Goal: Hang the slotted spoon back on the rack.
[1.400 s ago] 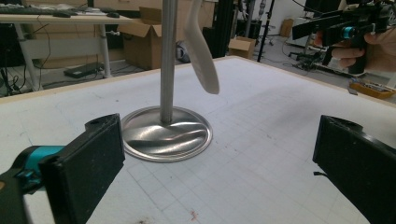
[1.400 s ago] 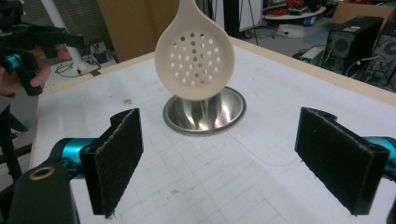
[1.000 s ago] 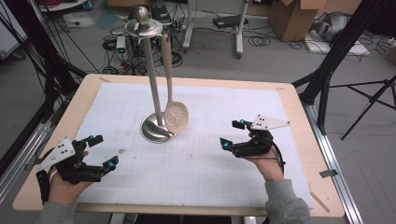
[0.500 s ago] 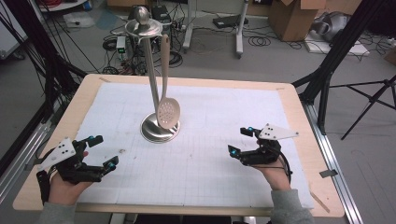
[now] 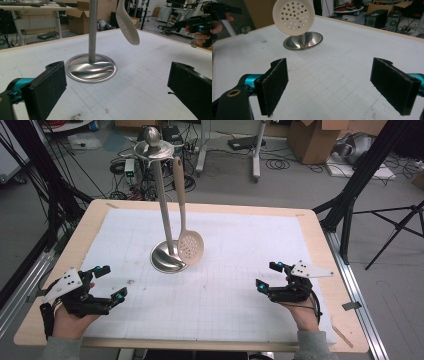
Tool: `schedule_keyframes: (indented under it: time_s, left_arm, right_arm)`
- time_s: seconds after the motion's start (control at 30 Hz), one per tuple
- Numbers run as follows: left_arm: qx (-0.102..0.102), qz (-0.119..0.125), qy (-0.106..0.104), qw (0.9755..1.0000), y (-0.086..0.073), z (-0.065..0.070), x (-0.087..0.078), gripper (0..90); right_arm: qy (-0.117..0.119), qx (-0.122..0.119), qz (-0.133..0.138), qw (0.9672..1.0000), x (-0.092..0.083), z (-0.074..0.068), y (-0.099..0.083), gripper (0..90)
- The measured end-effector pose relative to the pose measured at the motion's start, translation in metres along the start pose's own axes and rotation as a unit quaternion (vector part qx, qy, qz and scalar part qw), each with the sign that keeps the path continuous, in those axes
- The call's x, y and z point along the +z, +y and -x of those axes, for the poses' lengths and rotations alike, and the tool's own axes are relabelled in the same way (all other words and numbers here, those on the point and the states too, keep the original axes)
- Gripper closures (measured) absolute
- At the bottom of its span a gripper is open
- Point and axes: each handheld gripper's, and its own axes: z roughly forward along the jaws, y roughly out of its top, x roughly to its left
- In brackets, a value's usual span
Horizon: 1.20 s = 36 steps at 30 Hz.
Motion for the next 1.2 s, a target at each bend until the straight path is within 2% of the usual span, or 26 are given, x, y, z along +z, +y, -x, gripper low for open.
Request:
schedule_keyframes:
  time_s: [0.37, 0.67, 0.73, 0.87, 0.97, 1.07, 1.2]
  left_arm:
    - [-0.001, 0.0, 0.001, 1.0, -0.001, 0.0, 0.0, 2.5]
    - [0.0, 0.003, 0.006, 1.0, -0.001, -0.002, 0.0, 2.5]
    - [0.0, 0.003, 0.008, 1.0, -0.002, -0.003, -0.001, 2.5]
    - [-0.003, 0.003, 0.019, 0.9998, -0.004, -0.007, -0.003, 2.5]
    - [-0.006, 0.001, 0.039, 0.9992, -0.008, -0.012, -0.006, 2.5]
    - [-0.013, 0.0, 0.066, 0.9977, -0.013, -0.019, -0.009, 2.5]
    - [-0.031, 0.001, 0.093, 0.9951, -0.02, -0.028, -0.014, 2.5]
  right_arm:
    - [-0.024, 0.018, 0.015, 0.9994, -0.017, 0.007, -0.016, 13.9]
    - [-0.05, 0.041, 0.028, 0.9975, -0.031, 0.013, -0.029, 13.9]
    - [-0.059, 0.039, 0.029, 0.9971, -0.034, 0.015, -0.03, 13.9]
    - [-0.078, 0.045, 0.026, 0.9956, -0.042, 0.018, -0.035, 13.9]
    - [-0.106, 0.052, 0.025, 0.9927, -0.049, 0.024, -0.042, 13.9]
    - [-0.13, 0.063, 0.032, 0.989, -0.056, 0.03, -0.049, 13.9]
    - [-0.146, 0.078, 0.037, 0.9854, -0.059, 0.034, -0.054, 13.8]
